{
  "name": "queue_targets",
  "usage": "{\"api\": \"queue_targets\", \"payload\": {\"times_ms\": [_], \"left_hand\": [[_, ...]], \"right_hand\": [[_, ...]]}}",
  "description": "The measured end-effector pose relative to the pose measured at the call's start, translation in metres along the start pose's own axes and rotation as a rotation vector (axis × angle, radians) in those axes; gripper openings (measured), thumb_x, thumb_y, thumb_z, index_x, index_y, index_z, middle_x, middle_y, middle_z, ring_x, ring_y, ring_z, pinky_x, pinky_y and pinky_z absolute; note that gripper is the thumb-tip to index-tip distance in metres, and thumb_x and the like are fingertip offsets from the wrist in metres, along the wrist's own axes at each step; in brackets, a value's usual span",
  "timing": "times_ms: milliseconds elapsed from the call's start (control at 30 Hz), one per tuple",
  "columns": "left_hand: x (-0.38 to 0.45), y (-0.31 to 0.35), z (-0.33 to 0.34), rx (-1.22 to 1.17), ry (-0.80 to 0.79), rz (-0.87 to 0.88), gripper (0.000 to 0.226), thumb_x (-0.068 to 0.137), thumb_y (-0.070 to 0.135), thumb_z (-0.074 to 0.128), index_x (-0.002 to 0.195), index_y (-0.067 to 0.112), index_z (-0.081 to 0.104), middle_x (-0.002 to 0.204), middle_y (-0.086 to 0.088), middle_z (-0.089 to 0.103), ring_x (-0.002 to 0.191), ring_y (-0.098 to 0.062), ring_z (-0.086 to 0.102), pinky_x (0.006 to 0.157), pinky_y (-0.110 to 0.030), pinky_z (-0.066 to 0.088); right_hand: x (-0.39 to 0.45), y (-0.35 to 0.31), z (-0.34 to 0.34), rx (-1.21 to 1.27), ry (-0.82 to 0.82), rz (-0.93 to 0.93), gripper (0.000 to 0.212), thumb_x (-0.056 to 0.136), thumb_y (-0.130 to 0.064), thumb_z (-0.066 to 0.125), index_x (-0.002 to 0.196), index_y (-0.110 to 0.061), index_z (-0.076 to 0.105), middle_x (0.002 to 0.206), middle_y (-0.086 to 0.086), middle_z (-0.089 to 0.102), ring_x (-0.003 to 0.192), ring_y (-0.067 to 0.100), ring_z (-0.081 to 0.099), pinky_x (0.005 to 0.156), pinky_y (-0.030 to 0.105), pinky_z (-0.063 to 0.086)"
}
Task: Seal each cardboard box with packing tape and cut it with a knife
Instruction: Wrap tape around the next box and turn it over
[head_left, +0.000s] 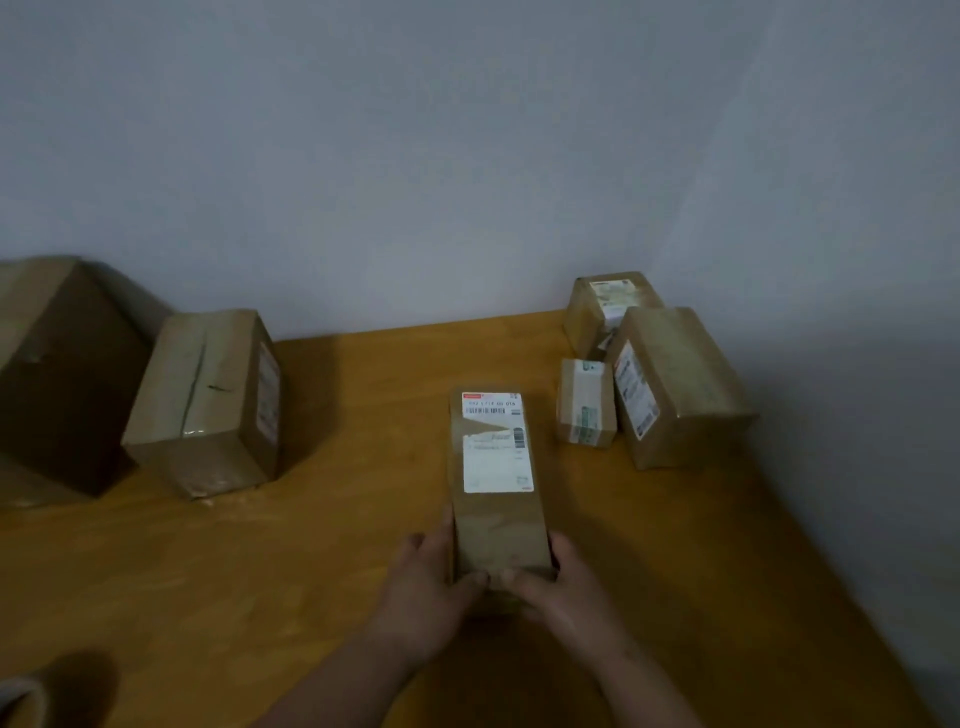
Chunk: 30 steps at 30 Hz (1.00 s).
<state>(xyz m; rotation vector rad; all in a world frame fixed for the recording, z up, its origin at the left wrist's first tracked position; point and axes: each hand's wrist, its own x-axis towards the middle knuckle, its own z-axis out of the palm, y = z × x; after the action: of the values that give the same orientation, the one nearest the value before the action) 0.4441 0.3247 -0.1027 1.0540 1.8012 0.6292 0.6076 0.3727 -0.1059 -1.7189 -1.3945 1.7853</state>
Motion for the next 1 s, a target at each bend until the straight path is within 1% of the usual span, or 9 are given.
{"api": "queue_targets", "payload": {"times_ms": [133,200,333,467,567,700,833,933,1000], "left_hand": [[0.044,0.027,0.007,-0.040,0.059,-0.004,0.072,0.099,0.035,0.053,0.155,0.040,0.008,0.137,-0.004,0.049,0.116,-0.020,0.053,0.088,-0.027,0.046],[0.069,0.043,0.008,-0.039,0.082,0.003,0.069,0.100,0.030,0.051,0.155,0.038,0.009,0.137,-0.008,0.052,0.116,-0.024,0.055,0.090,-0.031,0.048],[0.099,0.068,0.008,-0.173,0.016,0.053,0.070,0.098,0.017,0.054,0.155,0.034,0.016,0.134,-0.002,0.056,0.112,-0.018,0.057,0.082,-0.023,0.047],[0.095,0.059,-0.006,-0.414,-0.115,0.047,0.083,0.094,0.022,0.064,0.154,0.038,0.010,0.148,0.014,0.037,0.136,-0.007,0.036,0.101,-0.023,0.034],[0.077,0.030,-0.034,-0.423,0.017,0.014,0.078,0.093,0.026,0.065,0.154,0.037,0.017,0.153,0.008,0.035,0.131,-0.005,0.039,0.095,-0.021,0.038],[0.046,-0.023,-0.090,-0.317,0.317,-0.016,0.060,0.094,0.023,0.063,0.147,0.028,0.038,0.136,0.007,0.049,0.102,-0.002,0.055,0.065,-0.002,0.042],[0.020,-0.075,-0.155,-0.238,0.498,-0.044,0.047,0.094,0.025,0.062,0.139,0.029,0.048,0.117,0.009,0.054,0.094,-0.004,0.057,0.074,-0.021,0.051],[0.006,-0.106,-0.205,-0.206,0.579,-0.013,0.043,0.092,0.025,0.065,0.134,0.027,0.052,0.112,0.004,0.056,0.095,-0.011,0.058,0.084,-0.036,0.054],[0.001,-0.122,-0.236,-0.203,0.584,0.020,0.044,0.092,0.026,0.065,0.133,0.030,0.051,0.114,0.004,0.055,0.095,-0.009,0.057,0.081,-0.032,0.053]], "right_hand": [[0.046,-0.012,-0.010,-0.210,0.246,-0.046,0.063,0.082,-0.056,0.066,0.137,-0.033,0.044,0.134,0.001,0.036,0.117,0.022,0.047,0.092,0.034,0.043],[0.067,-0.020,-0.013,-0.213,0.312,-0.051,0.066,0.083,-0.062,0.061,0.138,-0.029,0.045,0.131,0.004,0.037,0.113,0.024,0.049,0.088,0.037,0.047],[0.103,-0.037,-0.017,0.207,0.425,-0.088,0.056,0.091,-0.044,0.061,0.140,-0.030,0.039,0.140,0.004,0.047,0.122,0.028,0.053,0.097,0.050,0.050],[0.108,-0.045,-0.001,0.368,0.415,-0.166,0.072,0.095,-0.024,0.059,0.149,-0.045,0.017,0.155,-0.004,0.033,0.134,0.023,0.043,0.108,0.053,0.039],[0.097,-0.041,0.036,0.163,0.322,-0.132,0.072,0.096,-0.027,0.059,0.151,-0.038,0.014,0.154,-0.006,0.034,0.121,0.014,0.048,0.097,0.039,0.041],[0.084,-0.040,0.110,-0.007,0.166,-0.139,0.053,0.095,-0.020,0.061,0.142,-0.022,0.037,0.136,-0.002,0.050,0.088,-0.005,0.051,0.070,0.014,0.038],[0.069,-0.054,0.189,-0.092,0.103,-0.164,0.046,0.094,-0.019,0.062,0.136,-0.021,0.043,0.121,-0.006,0.053,0.081,-0.016,0.046,0.060,-0.001,0.038],[0.058,-0.075,0.241,-0.110,0.106,-0.221,0.048,0.095,-0.024,0.061,0.138,-0.024,0.040,0.129,-0.007,0.051,0.091,-0.007,0.052,0.069,0.005,0.037],[0.055,-0.095,0.269,-0.123,0.139,-0.250,0.050,0.095,-0.029,0.060,0.140,-0.028,0.038,0.132,-0.010,0.047,0.106,0.004,0.049,0.080,0.018,0.037]]}}
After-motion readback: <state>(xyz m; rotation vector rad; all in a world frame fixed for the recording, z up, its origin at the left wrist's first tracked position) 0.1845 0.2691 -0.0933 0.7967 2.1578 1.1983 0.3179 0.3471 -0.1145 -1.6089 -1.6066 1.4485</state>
